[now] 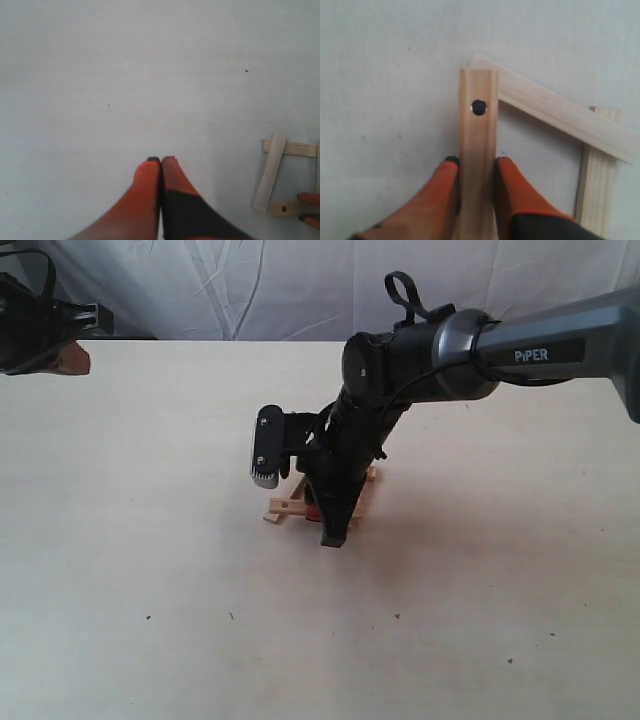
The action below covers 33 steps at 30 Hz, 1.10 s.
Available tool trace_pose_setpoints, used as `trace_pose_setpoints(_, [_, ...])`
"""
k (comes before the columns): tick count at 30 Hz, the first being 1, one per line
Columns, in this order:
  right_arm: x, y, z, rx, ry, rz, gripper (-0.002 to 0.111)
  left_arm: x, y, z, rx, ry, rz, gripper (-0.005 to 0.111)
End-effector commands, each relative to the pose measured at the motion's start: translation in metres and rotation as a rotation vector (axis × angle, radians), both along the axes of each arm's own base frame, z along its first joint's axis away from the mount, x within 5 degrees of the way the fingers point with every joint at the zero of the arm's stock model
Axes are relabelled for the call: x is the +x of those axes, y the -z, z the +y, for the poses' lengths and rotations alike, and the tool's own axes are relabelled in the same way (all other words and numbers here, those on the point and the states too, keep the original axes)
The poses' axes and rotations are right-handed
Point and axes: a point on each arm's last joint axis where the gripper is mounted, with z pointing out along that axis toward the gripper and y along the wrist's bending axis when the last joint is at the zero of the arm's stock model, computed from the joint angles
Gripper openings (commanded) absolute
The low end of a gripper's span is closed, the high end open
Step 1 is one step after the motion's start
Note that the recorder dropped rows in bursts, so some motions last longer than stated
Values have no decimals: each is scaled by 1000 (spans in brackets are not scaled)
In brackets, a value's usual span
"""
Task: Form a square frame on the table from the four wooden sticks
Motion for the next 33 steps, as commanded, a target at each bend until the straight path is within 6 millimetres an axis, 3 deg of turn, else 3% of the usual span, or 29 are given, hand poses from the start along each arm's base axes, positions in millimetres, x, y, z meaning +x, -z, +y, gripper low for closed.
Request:
trace_pose_setpoints(1, [5, -4, 3, 59, 85, -11, -1, -1, 2, 1, -9, -15, -20, 0])
trace_pose_setpoints(7, [6, -4, 4, 77, 146, -5, -1, 0, 3, -1, -41, -25, -16, 0])
trace_pose_setpoints(12, [6, 9, 2, 44, 180, 27, -1, 5, 18, -1, -52, -29, 32, 0])
trace_pose_setpoints(18, [8, 11, -1, 20, 255, 31, 1, 10, 29, -2, -71, -35, 64, 0])
trace_pose_setpoints(19, [8, 11, -1, 18, 256, 30, 5, 10, 29, -2, -71, -35, 64, 0])
trace_pose_setpoints(20, [8, 10, -1, 18, 255, 27, 19, 10, 29, -2, -70, -34, 62, 0])
trace_pose_setpoints(21, [8, 7, -1, 23, 254, 22, 25, 10, 29, -2, -70, -34, 62, 0])
trace_pose_setpoints(22, [8, -2, -1, 41, 259, 12, 40, 10, 29, -2, -68, -33, 60, 0])
trace_pose_setpoints(24, [7, -20, -1, 85, 314, -1, 49, 10, 29, -2, -67, -33, 58, 0])
trace_pose_setpoints(27, [10, -49, -9, 163, 497, 9, 46, 11, 29, -2, -74, -36, 58, 0])
trace_pose_setpoints(29, [15, -72, -29, 219, 726, 73, 31, 11, 28, -4, -92, -19, 51, 0])
trace_pose_setpoints(32, [13, -87, -63, 206, 932, 170, 0, 9, 26, -20, -93, 88, 30, 0])
trace_pose_setpoints(33, [7, -88, -77, 198, 984, 190, 0, 4, 23, -31, -71, 140, 16, 0])
